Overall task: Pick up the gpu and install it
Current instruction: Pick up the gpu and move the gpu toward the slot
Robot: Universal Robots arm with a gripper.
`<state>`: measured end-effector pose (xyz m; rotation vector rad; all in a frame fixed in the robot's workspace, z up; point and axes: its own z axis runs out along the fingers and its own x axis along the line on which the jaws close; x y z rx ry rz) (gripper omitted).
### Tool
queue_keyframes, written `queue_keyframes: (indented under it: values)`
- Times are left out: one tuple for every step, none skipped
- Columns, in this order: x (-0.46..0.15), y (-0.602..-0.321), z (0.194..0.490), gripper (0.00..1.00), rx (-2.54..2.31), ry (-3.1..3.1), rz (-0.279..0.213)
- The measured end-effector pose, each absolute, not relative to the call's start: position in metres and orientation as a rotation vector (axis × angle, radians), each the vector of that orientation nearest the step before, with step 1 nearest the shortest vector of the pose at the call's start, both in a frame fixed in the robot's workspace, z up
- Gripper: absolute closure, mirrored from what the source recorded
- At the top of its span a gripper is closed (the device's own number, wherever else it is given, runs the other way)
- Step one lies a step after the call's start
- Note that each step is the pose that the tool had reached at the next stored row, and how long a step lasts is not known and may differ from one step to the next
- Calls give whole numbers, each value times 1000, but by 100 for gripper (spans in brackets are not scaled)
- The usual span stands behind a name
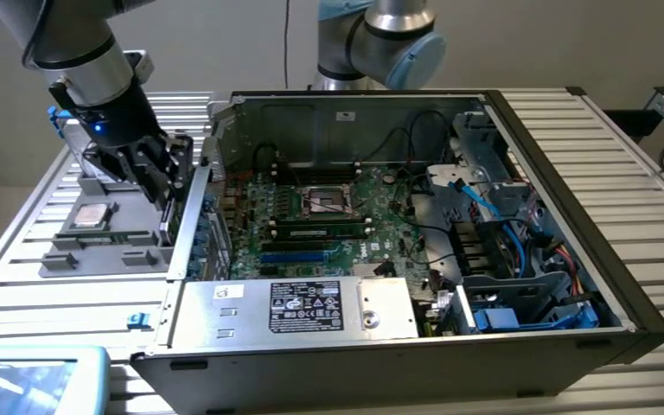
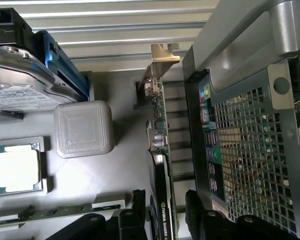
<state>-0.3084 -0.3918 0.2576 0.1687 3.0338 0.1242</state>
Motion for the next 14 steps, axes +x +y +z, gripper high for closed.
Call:
queue_keyframes:
  values:
    - [-308,-392,256,54,169,3034,128]
    - [-308,-392,254,54,169,3034,131]
    - [-308,-392,253,54,169,3034,135]
    - [-308,-392,251,54,170,3034,139]
    - [-308,-392,250,54,170,3034,142]
    - [-308,-392,248,54,170,3034,147]
    - [-308,-392,247,54,171,3033,153]
    - [-308,-392,246,54,172,3033,159]
    - [-308,-392,245,54,173,3033,165]
    - [-308,-392,243,54,174,3033,171]
    - [-308,-392,242,54,175,3033,178]
    - [-307,-392,241,54,176,3032,184]
    - [-307,-392,240,54,177,3032,189]
    - [-306,-392,239,54,178,3032,195]
